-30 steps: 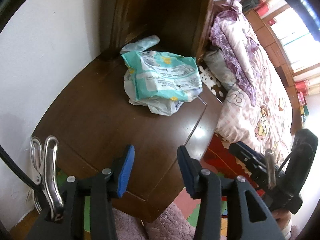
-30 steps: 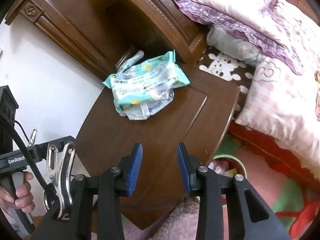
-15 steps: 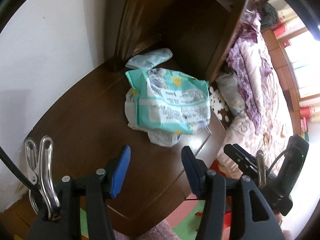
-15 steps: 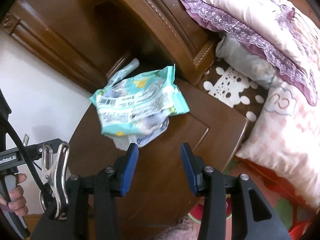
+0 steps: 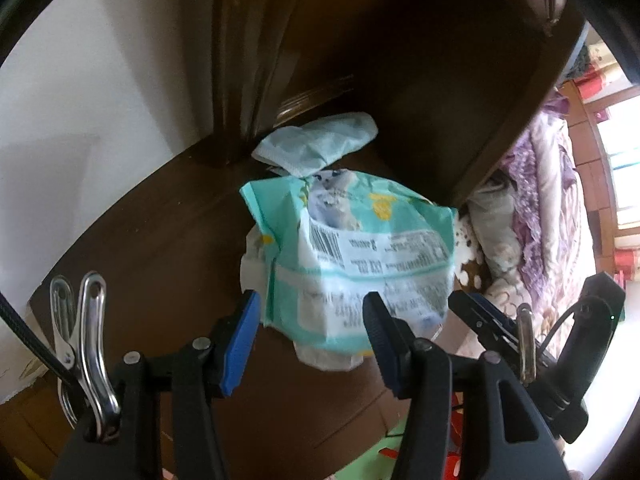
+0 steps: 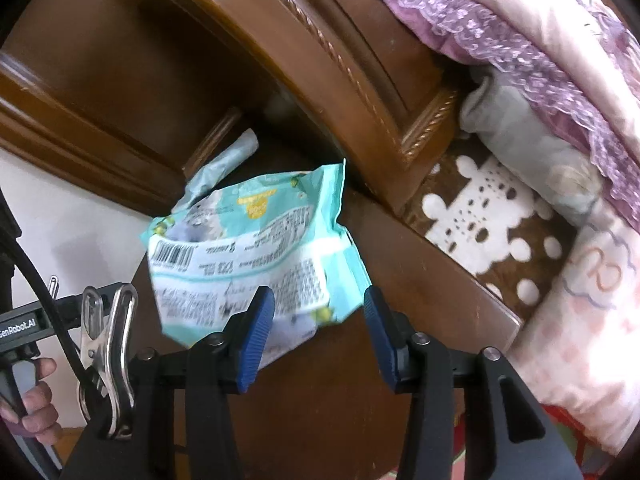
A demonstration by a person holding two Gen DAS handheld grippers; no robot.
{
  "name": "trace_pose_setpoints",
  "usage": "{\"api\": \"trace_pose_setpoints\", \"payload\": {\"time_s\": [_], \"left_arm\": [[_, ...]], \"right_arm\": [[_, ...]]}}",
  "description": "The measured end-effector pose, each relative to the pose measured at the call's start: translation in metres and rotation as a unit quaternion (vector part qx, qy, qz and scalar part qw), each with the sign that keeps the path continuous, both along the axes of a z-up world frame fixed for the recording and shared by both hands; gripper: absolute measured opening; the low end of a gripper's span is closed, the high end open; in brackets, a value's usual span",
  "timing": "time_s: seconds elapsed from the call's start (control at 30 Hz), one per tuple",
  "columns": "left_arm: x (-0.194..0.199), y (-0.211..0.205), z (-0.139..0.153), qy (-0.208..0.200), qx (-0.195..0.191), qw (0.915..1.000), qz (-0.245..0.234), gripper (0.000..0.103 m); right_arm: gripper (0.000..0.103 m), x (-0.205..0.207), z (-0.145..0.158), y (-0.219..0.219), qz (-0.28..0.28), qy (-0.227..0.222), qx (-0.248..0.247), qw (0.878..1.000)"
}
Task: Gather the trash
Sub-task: 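Lower both open tools around the teal wipes package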
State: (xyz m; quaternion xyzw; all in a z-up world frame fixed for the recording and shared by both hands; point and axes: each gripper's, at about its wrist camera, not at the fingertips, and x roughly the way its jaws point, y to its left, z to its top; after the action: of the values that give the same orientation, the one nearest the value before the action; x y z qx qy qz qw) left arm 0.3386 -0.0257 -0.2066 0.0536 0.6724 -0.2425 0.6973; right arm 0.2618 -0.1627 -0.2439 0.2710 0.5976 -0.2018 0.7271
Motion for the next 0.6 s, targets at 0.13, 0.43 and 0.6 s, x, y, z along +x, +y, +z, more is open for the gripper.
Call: {"api": "trace_pose_setpoints", "payload": {"time_s": [0.13, 0.43, 0.6], "left_arm": [[0.007, -0.008, -0.015, 0.001, 0.013, 0.9999, 0.002, 0.056], [0.012, -0.022, -0.043, 0.014, 0.031, 0.9994, 0.000, 0.056], [0.009, -0.025, -0.051, 0.018, 0.038, 0.9991, 0.004, 0.056]], "right_arm": [[0.051, 0.011, -0.016, -0.008, 0.008, 0.007, 0.004, 1.000], [0.054, 0.021, -0.043, -0.020, 0.005, 0.020, 0.027, 0.999], [0.054, 0.022, -0.053, -0.017, 0.002, 0.019, 0.061, 0.998]]}}
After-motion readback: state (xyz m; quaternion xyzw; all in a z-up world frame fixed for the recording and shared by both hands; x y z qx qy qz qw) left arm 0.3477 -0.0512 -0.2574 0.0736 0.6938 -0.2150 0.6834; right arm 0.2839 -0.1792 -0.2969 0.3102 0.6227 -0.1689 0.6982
